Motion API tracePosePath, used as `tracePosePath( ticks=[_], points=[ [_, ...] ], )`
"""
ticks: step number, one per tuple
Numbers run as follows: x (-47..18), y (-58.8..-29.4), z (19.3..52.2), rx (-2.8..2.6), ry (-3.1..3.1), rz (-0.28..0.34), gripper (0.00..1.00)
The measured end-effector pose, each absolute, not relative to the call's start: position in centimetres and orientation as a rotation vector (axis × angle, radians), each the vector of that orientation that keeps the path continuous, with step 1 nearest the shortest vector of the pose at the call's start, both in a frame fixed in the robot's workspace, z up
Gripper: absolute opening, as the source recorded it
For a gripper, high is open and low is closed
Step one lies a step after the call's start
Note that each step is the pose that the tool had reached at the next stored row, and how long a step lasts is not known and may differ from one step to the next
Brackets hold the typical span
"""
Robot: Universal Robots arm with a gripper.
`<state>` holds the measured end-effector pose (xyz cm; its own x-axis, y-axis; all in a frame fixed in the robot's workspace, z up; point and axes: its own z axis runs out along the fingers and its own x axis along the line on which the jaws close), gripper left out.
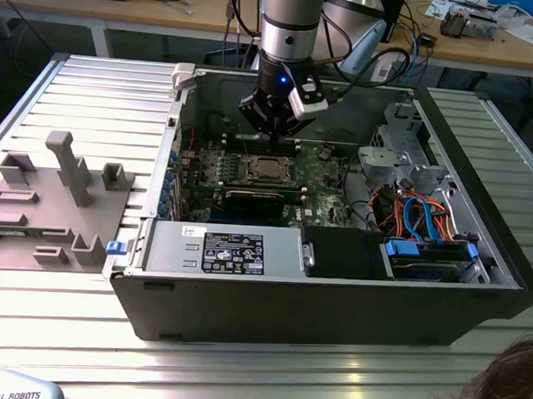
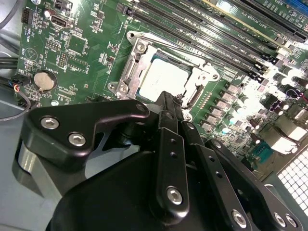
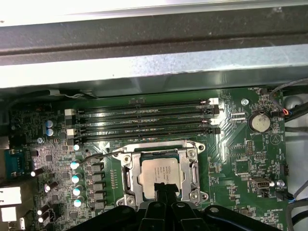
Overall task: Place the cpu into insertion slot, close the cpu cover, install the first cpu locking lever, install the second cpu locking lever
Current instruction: 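Install the first cpu locking lever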
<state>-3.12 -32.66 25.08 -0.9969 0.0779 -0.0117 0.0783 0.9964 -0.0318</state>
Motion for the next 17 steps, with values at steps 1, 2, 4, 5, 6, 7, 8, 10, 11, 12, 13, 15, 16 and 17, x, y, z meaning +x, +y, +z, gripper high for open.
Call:
tracePosePath(
  ticks=[1,2,4,5,6,7,8,10,11,12,13,15,16,17],
  points=[
    [-3.12,-32.66,25.08,0.121,3.128,-0.050,0.11],
    [-3.13,-32.66,25.08,0.120,3.128,-0.050,0.11],
    [-3.12,-32.66,25.08,0.118,3.128,-0.050,0.11],
    [-3.13,-32.66,25.08,0.117,3.129,-0.051,0.11],
    [-3.12,-32.66,25.08,0.116,3.128,-0.050,0.11],
    [-3.12,-32.66,25.08,0.115,3.129,-0.050,0.11],
    [-3.12,-32.66,25.08,0.114,3.129,-0.050,0.11],
    [-3.12,-32.66,25.08,0.112,3.129,-0.050,0.11],
    [-3.13,-32.66,25.08,0.111,3.129,-0.050,0.11],
    [-3.13,-32.66,25.08,0.110,3.129,-0.050,0.11],
    [-3.13,-32.66,25.08,0.108,3.129,-0.050,0.11],
    [-3.12,-32.66,25.08,0.106,3.129,-0.050,0.11],
    [-3.12,-32.66,25.08,0.105,3.129,-0.050,0.11],
    [-3.13,-32.66,25.08,0.104,3.129,-0.050,0.11]
  ],
)
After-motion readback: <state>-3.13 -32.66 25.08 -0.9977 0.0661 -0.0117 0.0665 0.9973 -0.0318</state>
